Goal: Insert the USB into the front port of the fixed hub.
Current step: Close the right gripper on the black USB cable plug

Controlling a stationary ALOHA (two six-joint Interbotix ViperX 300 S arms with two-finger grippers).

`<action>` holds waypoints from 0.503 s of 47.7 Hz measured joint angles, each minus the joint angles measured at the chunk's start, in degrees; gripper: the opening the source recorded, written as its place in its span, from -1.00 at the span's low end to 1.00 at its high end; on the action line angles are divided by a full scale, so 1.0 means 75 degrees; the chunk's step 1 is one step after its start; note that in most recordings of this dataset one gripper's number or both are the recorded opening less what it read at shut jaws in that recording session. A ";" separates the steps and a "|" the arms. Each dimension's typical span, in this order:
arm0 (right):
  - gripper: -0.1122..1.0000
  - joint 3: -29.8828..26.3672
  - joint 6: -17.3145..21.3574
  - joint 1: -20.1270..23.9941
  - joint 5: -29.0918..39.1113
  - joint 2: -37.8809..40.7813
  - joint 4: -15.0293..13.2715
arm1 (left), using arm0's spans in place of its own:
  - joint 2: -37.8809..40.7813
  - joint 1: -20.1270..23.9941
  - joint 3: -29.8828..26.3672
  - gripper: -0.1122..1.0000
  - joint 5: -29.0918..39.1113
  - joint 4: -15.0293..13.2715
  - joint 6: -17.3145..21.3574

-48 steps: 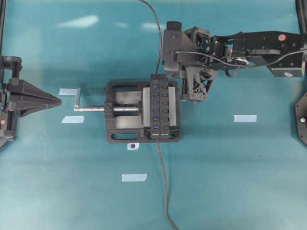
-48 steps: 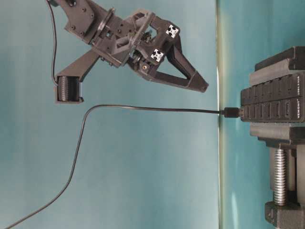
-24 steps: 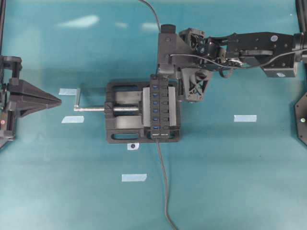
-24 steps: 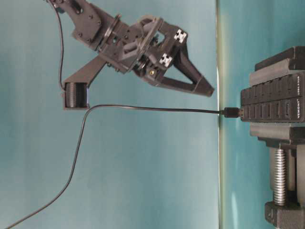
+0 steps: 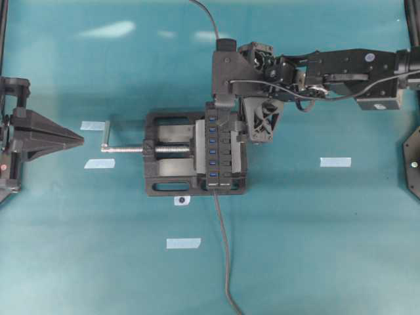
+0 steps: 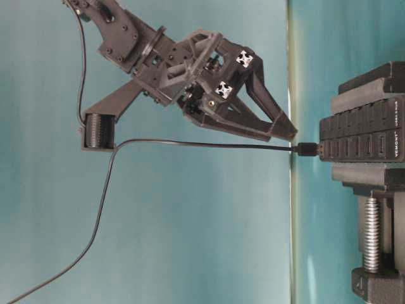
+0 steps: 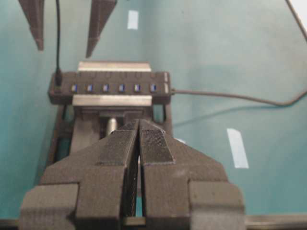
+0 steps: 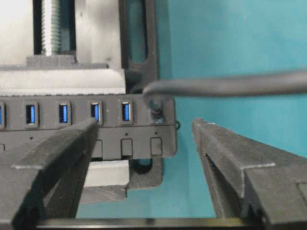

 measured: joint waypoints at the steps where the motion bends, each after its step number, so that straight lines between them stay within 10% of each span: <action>1: 0.63 0.0000 0.0000 0.0000 0.0000 0.0000 -0.0012 | -0.0012 0.0000 0.0000 -0.80 0.0000 0.0000 0.0000; 24: 0.60 -0.0117 -0.0012 -0.0012 -0.0352 0.0469 0.0000 | 0.0000 0.0000 0.0000 -0.80 0.0012 0.0000 0.0000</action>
